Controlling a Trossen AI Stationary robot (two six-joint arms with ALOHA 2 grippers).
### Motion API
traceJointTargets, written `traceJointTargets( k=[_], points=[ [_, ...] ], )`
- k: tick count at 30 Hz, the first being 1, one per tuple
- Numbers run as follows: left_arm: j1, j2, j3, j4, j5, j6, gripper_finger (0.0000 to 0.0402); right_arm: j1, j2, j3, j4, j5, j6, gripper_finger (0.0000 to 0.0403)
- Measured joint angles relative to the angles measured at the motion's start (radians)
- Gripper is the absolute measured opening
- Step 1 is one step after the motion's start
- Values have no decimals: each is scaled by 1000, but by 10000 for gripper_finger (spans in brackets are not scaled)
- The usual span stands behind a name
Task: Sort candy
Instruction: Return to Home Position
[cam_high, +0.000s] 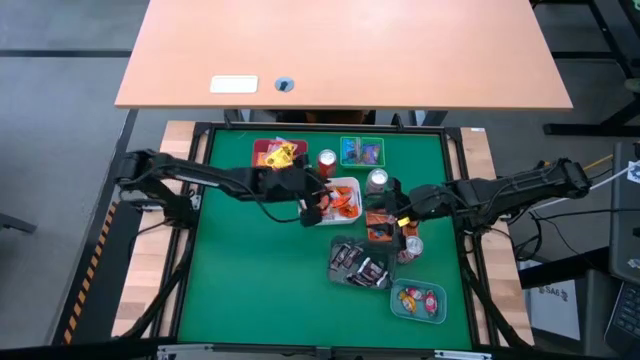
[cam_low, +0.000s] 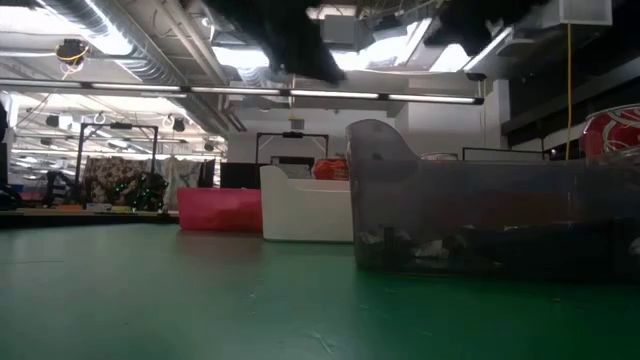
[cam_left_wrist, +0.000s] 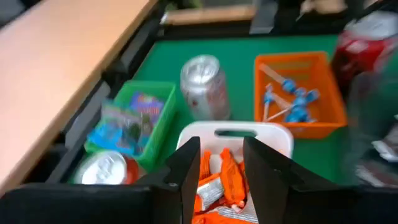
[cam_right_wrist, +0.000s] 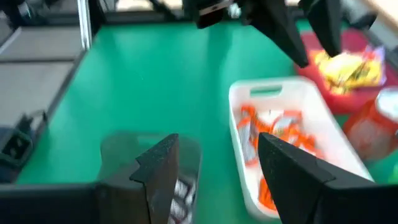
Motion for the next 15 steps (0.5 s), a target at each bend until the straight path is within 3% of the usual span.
traceJointTargets(
  k=[7,15],
  points=[
    [-1,-247,0,-157,25,134,112,0,0,157,-19,15,-6,218],
    [-17,-549,0,-311,24,104,112,0,0,392,-171,72,-86,207]
  ],
)
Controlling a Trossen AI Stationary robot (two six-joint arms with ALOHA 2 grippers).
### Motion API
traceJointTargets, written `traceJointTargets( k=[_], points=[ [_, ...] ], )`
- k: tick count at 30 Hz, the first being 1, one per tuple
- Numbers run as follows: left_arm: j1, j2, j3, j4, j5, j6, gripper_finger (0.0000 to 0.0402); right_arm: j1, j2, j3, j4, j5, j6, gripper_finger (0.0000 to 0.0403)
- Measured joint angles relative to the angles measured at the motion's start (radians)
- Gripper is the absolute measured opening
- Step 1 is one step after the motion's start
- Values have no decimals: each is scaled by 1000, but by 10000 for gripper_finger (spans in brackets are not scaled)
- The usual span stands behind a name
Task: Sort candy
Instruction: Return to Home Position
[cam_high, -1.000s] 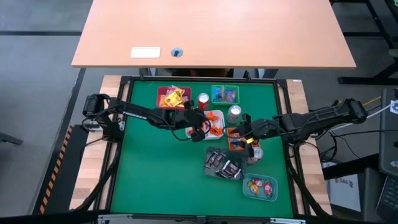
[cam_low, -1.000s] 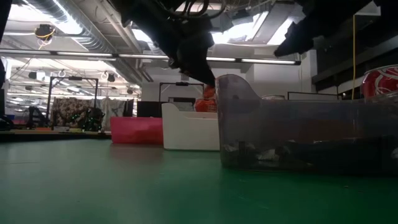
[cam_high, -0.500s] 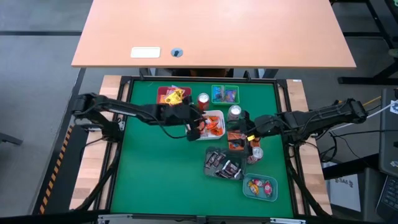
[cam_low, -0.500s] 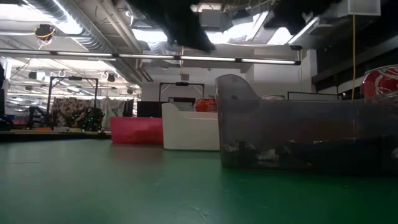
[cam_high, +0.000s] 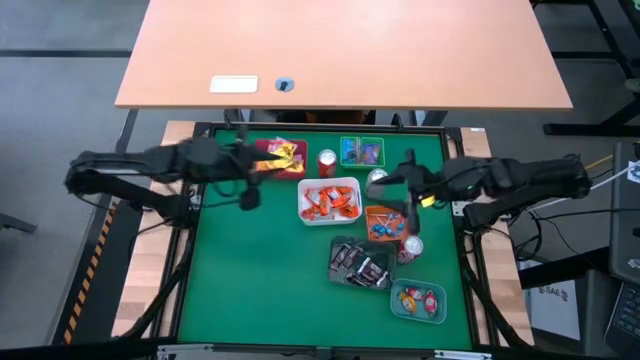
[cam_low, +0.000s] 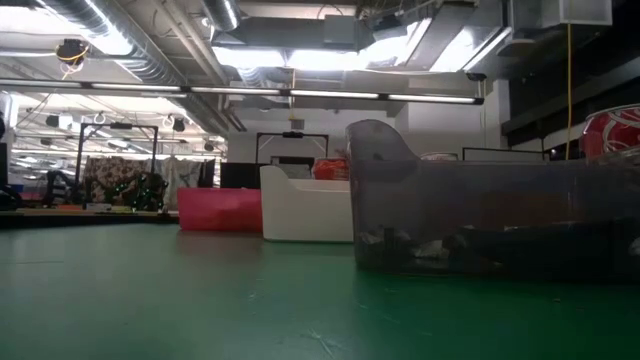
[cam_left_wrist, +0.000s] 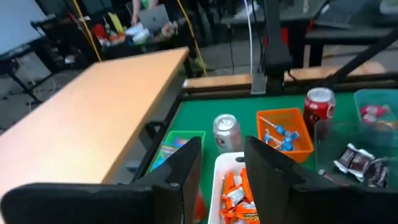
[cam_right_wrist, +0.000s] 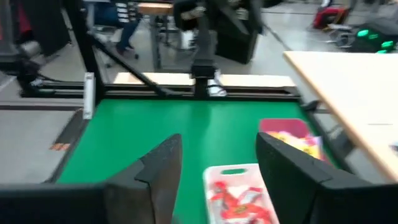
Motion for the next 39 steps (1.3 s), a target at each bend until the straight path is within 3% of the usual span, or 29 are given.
traceJointTargets(
  k=[5,13,17,21,34,39],
  points=[
    [-2,-153,0,-137,-50,-56,103,0,0,143,-178,81,-26,154],
    [-2,-322,0,-357,-72,-96,41,0,-23,285,-394,95,-65,15],
    [-2,-390,-16,-388,-24,-104,11,0,-94,255,-468,49,-92,19],
    [-2,-504,-127,-310,-16,-99,3,0,-192,126,-449,56,-89,34],
    [-2,-883,-657,59,5,-48,1,0,-669,-495,26,62,-86,5],
    [-2,-971,-802,142,90,-45,1,0,-832,-670,132,46,-86,4]
  ],
)
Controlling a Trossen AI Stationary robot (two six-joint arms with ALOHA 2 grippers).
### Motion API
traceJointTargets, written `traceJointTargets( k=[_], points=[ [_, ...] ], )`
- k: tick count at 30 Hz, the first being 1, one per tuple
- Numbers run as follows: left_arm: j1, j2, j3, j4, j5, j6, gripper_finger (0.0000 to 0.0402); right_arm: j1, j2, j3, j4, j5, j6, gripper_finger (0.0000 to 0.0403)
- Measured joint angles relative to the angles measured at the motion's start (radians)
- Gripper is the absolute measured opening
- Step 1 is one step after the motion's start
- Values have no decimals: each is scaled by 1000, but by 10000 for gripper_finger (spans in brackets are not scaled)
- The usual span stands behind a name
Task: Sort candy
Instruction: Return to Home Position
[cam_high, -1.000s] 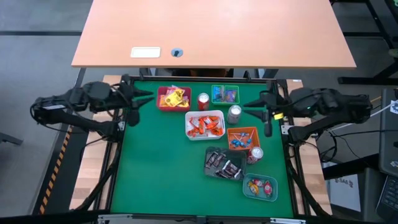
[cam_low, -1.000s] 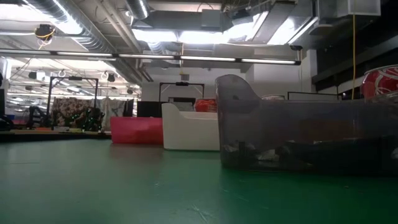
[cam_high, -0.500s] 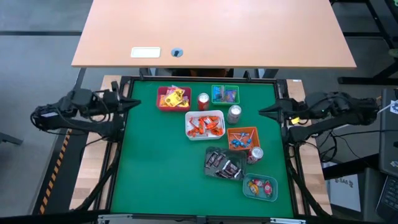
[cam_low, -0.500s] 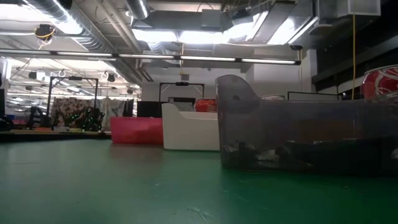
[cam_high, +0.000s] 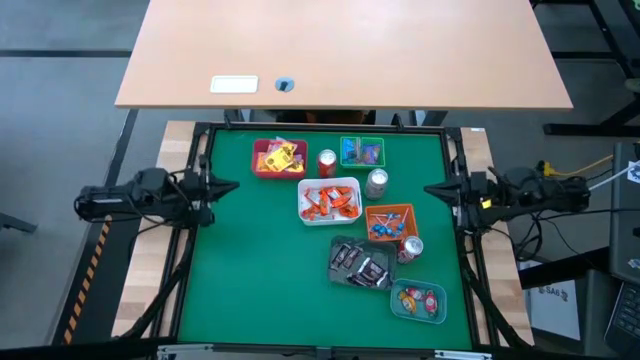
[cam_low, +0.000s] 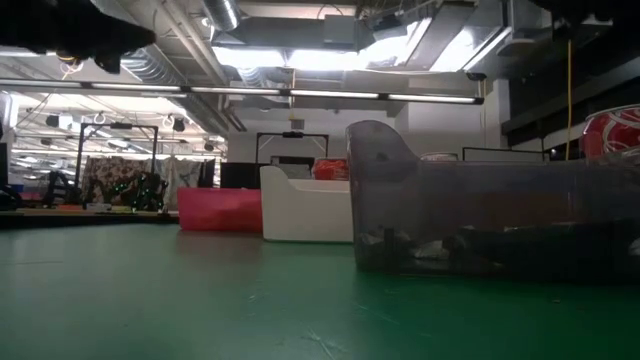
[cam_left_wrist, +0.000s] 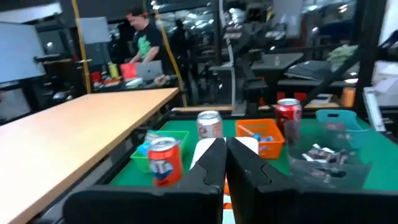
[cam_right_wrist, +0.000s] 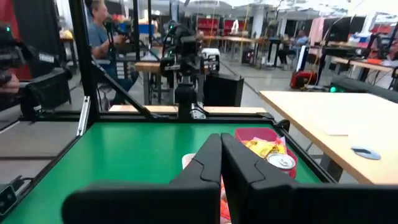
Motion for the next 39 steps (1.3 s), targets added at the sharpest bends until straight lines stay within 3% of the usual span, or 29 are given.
traceJointTargets(
  k=[10,17,24,31,39],
  points=[
    [2,-37,-119,82,12,17,1,0,-244,-208,44,18,54,1],
    [3,-37,-191,149,11,23,2,0,-236,-298,96,36,72,2],
    [4,-37,-294,322,9,22,2,0,-241,-419,181,18,84,2],
    [40,-37,-293,317,-8,24,2,0,-237,-551,383,8,103,3],
    [85,-37,-293,287,-3,-17,2,0,-230,-553,383,-9,98,3]
  ],
)
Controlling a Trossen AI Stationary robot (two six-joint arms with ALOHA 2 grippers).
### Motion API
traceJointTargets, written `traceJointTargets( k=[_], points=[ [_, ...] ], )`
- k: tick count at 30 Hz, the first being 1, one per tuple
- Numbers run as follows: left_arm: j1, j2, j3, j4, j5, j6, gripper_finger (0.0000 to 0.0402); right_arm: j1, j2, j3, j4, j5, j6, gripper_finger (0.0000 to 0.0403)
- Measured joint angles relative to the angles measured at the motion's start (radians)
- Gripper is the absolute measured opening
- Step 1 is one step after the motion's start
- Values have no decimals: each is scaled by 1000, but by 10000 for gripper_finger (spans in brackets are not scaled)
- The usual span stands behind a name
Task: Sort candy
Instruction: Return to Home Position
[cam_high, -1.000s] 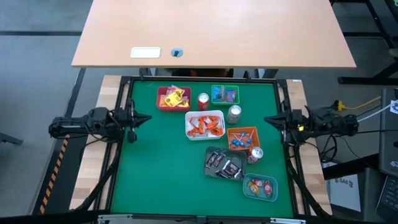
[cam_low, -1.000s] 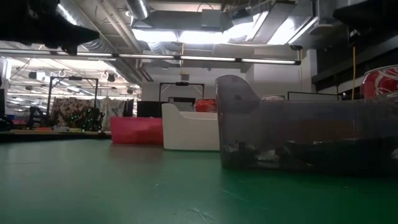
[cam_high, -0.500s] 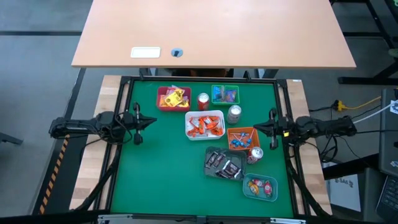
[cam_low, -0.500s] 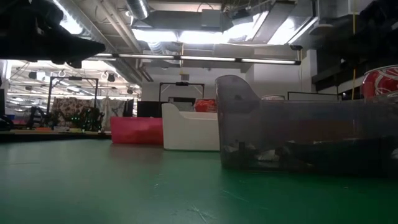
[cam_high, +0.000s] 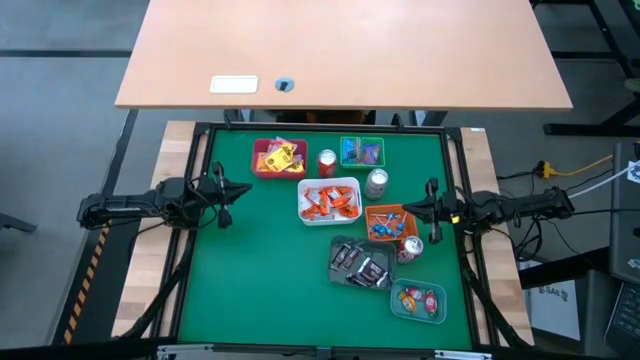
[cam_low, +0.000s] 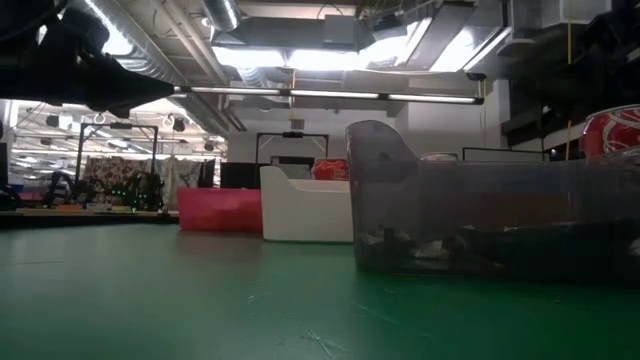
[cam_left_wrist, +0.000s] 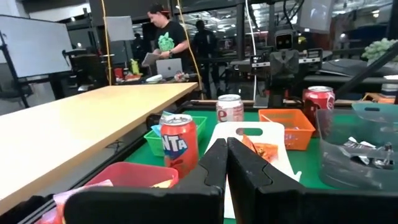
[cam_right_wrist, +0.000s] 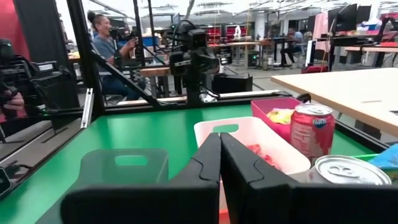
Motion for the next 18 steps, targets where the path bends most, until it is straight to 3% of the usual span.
traceJointTargets(
  k=[5,10,18],
  points=[
    [0,1,0,-3,26,-45,2,0,0,0,-3,-27,0,3],
    [0,4,0,-16,95,-99,2,0,0,0,-19,-119,-1,3],
    [0,4,0,-22,131,-125,2,0,0,0,-22,-124,0,3]
  ],
)
